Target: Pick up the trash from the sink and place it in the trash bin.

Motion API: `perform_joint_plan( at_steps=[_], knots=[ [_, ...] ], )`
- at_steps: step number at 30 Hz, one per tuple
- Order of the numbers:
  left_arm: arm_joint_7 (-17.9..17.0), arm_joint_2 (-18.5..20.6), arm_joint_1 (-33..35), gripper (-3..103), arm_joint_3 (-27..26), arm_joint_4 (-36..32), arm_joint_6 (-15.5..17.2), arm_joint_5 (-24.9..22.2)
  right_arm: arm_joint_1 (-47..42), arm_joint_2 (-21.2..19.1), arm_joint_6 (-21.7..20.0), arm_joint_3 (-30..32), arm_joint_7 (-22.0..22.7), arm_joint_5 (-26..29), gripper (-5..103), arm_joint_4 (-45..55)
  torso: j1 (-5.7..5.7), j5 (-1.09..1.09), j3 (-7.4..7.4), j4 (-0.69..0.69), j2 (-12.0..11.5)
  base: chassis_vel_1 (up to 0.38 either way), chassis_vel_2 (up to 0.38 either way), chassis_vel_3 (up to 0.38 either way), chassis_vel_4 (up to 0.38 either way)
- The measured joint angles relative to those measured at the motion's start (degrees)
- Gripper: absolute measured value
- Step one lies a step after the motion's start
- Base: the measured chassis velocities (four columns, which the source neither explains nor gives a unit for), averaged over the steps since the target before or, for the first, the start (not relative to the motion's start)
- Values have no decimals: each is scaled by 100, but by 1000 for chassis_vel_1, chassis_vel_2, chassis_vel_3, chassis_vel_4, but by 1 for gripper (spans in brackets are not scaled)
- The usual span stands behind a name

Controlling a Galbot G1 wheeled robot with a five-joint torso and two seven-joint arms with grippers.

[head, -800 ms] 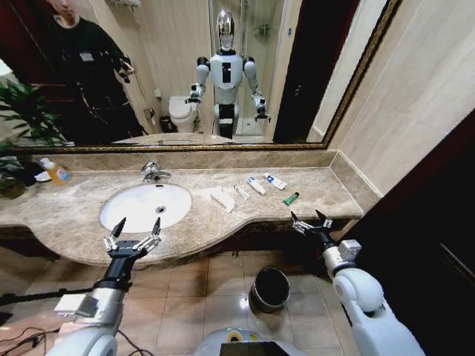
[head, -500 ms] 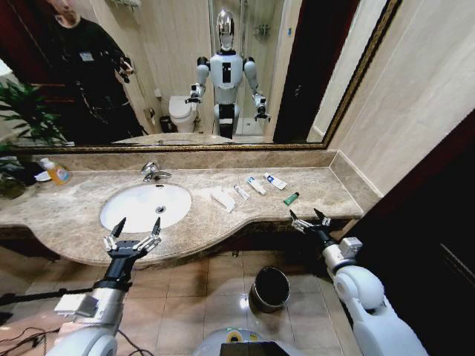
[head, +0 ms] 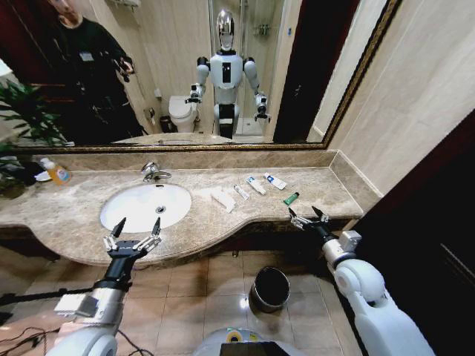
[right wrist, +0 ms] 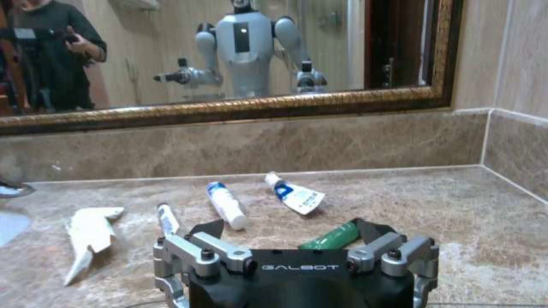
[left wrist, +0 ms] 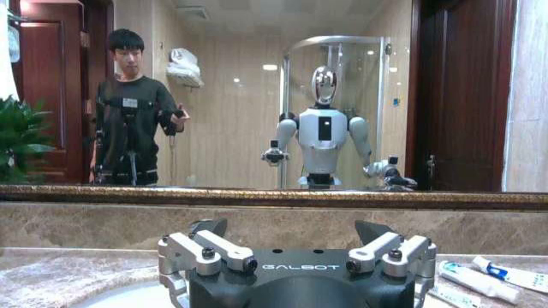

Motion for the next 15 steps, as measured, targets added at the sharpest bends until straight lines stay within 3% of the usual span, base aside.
perform_joint_plan(
  at_steps=[2, 15],
  knots=[
    [0, 0, 0, 100, 0, 0, 0, 0, 92, -10, -23, -38, 52, 3, 100, -62, 0, 1, 0, 0, 0, 0, 0, 0, 0],
    [0, 0, 0, 100, 0, 0, 0, 0, 1895, 11, -168, -1152, 1460, 192, 100, -1430, 0, 0, 0, 1, 0, 0, 0, 0, 0]
  ],
)
